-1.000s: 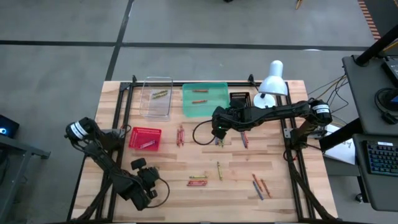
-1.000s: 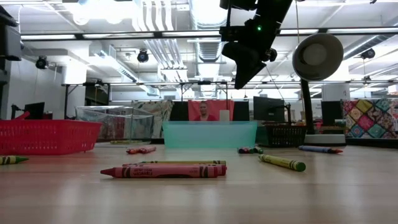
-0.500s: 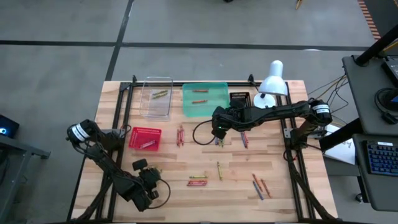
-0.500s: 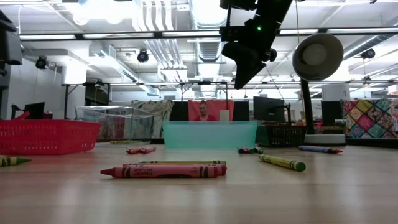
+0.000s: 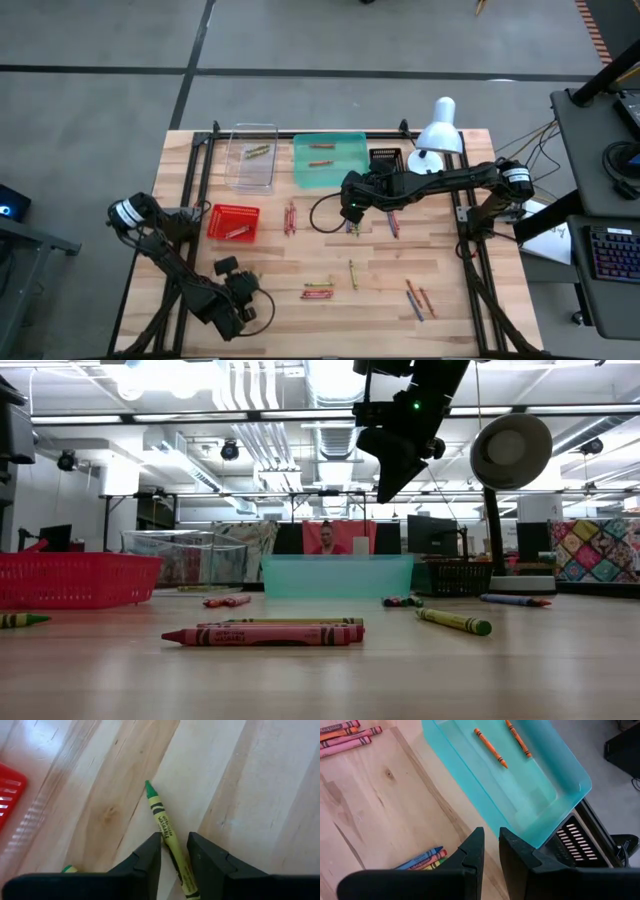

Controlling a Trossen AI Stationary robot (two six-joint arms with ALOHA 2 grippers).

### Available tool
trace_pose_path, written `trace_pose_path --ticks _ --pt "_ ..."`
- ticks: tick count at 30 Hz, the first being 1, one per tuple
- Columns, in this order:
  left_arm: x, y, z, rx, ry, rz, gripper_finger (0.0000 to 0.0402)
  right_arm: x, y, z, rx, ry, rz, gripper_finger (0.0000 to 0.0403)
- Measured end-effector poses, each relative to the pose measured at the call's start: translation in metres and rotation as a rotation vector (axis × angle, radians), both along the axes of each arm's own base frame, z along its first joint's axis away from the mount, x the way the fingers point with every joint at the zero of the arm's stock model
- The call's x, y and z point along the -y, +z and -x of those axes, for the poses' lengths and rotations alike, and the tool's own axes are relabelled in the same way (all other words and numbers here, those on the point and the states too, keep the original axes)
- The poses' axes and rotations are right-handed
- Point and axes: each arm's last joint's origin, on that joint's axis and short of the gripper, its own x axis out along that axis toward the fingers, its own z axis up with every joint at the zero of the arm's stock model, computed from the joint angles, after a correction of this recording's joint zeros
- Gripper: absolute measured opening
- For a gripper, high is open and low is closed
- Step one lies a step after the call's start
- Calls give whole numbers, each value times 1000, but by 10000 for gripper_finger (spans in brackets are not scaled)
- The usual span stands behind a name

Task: Sort crayons
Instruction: Put the green crayon into the transparent bin

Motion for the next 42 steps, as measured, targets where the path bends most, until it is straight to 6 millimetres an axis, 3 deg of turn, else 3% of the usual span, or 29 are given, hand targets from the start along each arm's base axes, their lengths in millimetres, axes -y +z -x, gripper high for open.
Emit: trace_pose_path --ticks 8,15,21,32,42 --pt "1 -1 -1 1 0 5 11 0 0 0 0 0 0 50" --pt "-2 10 2 1 -1 45 3 0 0 0 -1 1 -2 50" --pt "-8 37 2 107 -27 71 1 0 0 0 -1 1 -2 50" --pt "-51 91 0 263 27 31 0 0 0 0 -1 1 -2 50" --pt "-100 118 -8 282 133 1 0 0 -1 0 -3 1 -2 50"
